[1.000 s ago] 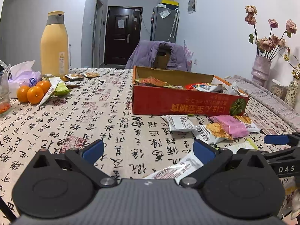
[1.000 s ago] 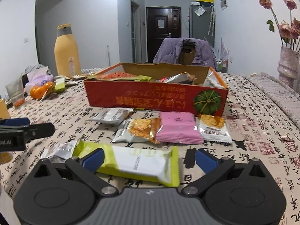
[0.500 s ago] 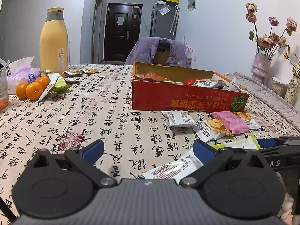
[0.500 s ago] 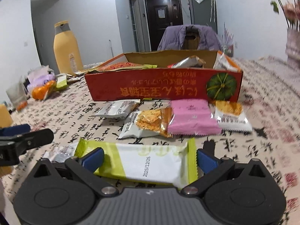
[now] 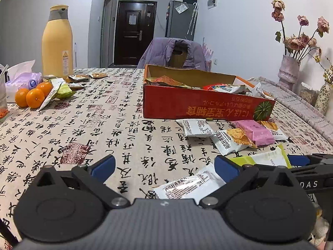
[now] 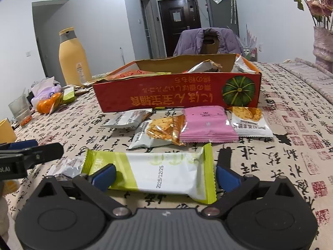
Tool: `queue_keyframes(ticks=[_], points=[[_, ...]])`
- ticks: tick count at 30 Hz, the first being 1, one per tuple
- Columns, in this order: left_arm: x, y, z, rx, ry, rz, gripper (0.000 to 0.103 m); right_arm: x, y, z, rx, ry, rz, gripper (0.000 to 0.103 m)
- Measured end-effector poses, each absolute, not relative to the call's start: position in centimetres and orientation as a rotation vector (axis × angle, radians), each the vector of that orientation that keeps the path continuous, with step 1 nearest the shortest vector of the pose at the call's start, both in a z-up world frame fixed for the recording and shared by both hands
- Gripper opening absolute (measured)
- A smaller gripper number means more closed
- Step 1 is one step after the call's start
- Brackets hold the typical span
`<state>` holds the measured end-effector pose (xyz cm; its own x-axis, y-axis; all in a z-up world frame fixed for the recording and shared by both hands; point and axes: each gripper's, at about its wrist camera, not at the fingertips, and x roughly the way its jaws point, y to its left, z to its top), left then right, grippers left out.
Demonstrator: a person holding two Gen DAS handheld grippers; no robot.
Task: Organize snacks
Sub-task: 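Grasp the green-and-white bar with the right gripper and lift it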
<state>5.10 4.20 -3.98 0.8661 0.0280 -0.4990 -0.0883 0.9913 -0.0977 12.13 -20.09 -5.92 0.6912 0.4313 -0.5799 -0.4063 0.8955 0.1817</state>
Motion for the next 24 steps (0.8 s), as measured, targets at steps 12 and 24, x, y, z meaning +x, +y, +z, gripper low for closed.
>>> queue_keyframes(ticks=[12,24], points=[[4.8,4.3,-3.7,-0.123,0.519,0.068,0.103,12.6,-22.9,-5.9,0.059,0.653,0.339,0.101],[5.2,3.5,-3.4,-0.113,0.519,0.059,0.103,13.6,-22.7,-3.4,0.058,0.616,0.237,0.100]])
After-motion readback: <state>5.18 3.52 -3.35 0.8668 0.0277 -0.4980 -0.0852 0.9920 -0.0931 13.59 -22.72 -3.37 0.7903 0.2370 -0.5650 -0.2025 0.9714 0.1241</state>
